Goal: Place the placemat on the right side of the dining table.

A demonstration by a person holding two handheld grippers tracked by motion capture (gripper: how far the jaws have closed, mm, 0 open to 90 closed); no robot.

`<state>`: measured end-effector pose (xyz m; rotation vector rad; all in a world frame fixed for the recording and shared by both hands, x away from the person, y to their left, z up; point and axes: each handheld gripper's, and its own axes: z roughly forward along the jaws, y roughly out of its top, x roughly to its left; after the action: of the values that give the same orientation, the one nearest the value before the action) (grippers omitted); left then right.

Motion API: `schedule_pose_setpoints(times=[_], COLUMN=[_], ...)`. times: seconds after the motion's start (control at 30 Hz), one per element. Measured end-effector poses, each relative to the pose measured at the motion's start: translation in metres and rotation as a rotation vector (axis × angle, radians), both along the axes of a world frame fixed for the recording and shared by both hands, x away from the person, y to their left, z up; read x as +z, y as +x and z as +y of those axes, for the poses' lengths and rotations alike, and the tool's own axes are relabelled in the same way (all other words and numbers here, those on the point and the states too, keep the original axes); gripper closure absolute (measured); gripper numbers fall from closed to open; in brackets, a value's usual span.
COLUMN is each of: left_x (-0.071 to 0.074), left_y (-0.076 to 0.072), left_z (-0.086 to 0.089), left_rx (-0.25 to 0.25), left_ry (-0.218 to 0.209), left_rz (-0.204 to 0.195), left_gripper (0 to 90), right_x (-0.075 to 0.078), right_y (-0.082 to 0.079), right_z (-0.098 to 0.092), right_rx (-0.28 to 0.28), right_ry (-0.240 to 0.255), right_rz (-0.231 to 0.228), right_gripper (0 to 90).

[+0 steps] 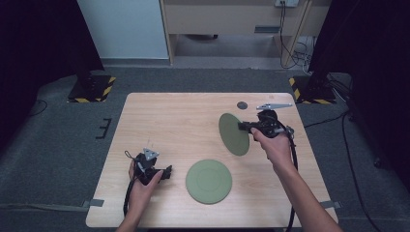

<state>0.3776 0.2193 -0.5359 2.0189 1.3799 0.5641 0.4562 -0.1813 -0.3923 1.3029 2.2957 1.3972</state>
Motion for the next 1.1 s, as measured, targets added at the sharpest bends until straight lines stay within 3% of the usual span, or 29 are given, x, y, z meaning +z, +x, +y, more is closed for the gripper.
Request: schedule_pose_setpoints(times=[0.4, 1.1], left_x=[0.000, 0.000], left_y=[0.000, 0.000], left_z=[0.000, -0.001], left_rx=[-0.002, -0.003], left_ry=[0.001, 0.001], left_rz=[-0.002, -0.004], left_gripper=[1.9, 1.6], right_x=[-0.001, -0.007], right_y=[0.010, 0.027], right_z=[-0.012, -0.056], right_rx=[-0.092, -0.244], right_ry=[0.006, 0.023], right_rz=[-0.012, -0.023], right_gripper=[86.0, 86.0])
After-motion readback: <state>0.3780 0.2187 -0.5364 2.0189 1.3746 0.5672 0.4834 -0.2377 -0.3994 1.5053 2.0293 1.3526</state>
